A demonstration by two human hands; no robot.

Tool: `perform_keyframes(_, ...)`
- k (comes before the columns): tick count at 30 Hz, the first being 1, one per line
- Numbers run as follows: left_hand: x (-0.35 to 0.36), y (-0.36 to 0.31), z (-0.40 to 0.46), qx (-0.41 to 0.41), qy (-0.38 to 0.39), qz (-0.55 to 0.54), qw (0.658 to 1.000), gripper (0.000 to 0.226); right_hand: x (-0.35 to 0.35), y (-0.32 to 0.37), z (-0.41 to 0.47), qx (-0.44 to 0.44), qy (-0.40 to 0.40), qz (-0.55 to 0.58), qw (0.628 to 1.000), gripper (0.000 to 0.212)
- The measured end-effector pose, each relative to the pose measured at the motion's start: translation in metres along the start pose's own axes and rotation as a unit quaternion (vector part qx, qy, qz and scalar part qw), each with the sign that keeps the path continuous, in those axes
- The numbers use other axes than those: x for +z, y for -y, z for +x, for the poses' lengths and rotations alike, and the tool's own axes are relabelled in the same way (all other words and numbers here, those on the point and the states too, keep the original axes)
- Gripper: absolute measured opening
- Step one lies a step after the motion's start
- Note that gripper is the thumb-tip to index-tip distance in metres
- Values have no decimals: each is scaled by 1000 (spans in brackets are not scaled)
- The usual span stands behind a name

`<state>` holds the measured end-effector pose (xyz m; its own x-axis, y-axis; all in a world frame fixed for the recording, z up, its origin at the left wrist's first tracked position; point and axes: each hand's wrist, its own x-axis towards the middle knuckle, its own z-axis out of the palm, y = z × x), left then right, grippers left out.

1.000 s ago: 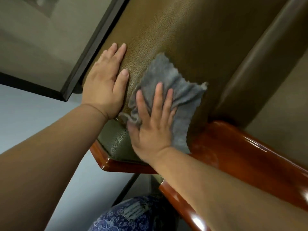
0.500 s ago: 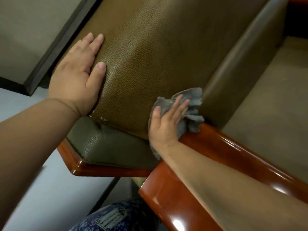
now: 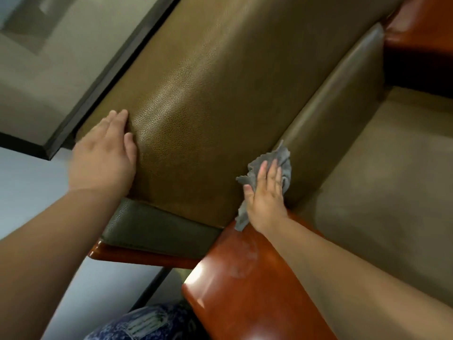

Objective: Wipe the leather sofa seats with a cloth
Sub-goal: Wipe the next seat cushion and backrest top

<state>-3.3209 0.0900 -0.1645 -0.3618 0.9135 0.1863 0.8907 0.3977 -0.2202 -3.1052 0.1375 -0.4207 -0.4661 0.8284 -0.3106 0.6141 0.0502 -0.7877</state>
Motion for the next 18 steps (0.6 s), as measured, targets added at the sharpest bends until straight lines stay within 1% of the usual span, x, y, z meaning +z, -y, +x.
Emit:
perform_keyframes(1,3,-18,-17,-2,-4,9,1000,65,-9,-11,3,2,-17,-6,1000,77)
perform_keyframes(2,9,-41,-34,33,3,17,999,64,-20,-25,7,-1,-36,-15,999,77)
perform_keyframes(3,19,-64,-47,104,12,18,994,63,-31,-38,10,-9,-47,-28,998,79)
perform_keyframes(5,51,-111,-46,260,42,27,964,62,-44,-61,15,-36,-40,-56,997,82)
perform_keyframes(6,71,-135,-32,303,59,44,950,62,-44,-71,18,-46,-26,-55,997,83)
perform_keyframes(7,93,-157,-11,327,61,71,940,62,-39,-77,22,-51,-18,-48,997,83)
perform_keyframes(8,112,-180,12,334,56,110,935,63,-30,-82,24,-58,-20,-46,997,84)
perform_keyframes(9,133,-201,33,337,43,157,927,64,-18,-89,27,-68,-40,-54,995,86)
perform_keyframes(10,152,-217,49,346,35,221,911,65,-4,-95,29,-77,-62,-64,993,88)
perform_keyframes(11,170,-227,59,355,32,291,888,66,8,-99,31,-78,-76,-69,992,90)
perform_keyframes(12,184,-228,64,362,28,341,867,67,16,-103,35,-78,-84,-63,991,90)
perform_keyframes(13,190,-226,68,375,5,363,853,67,18,-107,39,-88,-94,-62,990,90)
perform_keyframes(14,195,-223,69,390,-19,365,845,66,19,-112,44,-102,-102,-56,988,89)
perform_keyframes(16,196,-218,70,405,-51,313,858,66,3,-124,61,-118,-135,-54,982,89)
perform_keyframes(18,196,-216,71,405,-60,292,864,67,-32,-129,103,-82,-196,-25,977,85)
